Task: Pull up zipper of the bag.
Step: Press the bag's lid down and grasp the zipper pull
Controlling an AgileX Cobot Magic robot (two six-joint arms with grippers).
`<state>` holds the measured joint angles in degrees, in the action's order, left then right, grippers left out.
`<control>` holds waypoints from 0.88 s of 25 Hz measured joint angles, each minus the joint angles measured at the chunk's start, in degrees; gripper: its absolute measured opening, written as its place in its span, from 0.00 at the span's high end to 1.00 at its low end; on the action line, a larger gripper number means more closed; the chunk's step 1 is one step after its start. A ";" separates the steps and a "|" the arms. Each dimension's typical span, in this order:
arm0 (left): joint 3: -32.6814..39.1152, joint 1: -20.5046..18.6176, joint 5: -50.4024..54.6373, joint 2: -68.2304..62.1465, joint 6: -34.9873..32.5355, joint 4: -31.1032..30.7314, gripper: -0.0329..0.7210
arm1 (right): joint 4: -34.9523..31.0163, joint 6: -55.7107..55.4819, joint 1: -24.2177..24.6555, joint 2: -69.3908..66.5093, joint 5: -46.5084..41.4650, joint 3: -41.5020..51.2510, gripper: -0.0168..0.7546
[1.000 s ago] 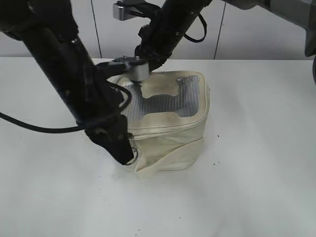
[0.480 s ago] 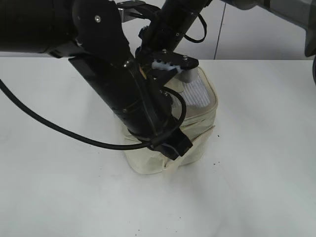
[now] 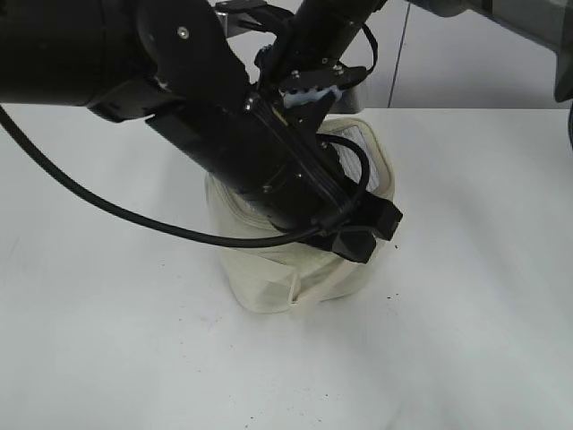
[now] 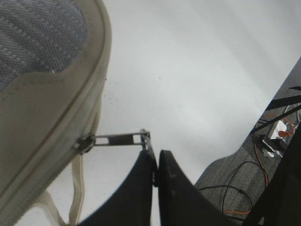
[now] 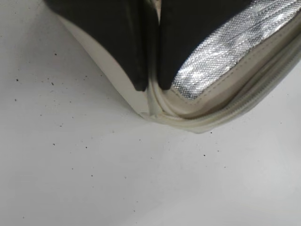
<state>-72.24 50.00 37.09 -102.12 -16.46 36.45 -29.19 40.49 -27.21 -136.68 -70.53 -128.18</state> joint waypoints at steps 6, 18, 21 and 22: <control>0.00 -0.22 4.26 0.06 0.00 -3.65 0.96 | 0.00 -0.12 0.00 0.00 0.00 0.00 0.96; -0.05 -3.59 13.58 3.96 5.12 -14.55 0.96 | 0.05 -0.37 0.05 0.00 0.11 -0.17 0.96; -0.05 -3.59 15.13 3.96 5.19 -15.52 0.96 | 0.05 -0.61 0.05 0.00 0.11 -0.29 0.96; -0.05 -3.59 15.87 3.96 5.79 -16.19 0.96 | 0.05 -0.68 0.05 0.00 0.11 -0.36 0.96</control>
<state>-72.29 46.41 52.96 -98.16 -10.68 20.26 -29.14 39.80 -27.16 -136.68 -70.42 -128.54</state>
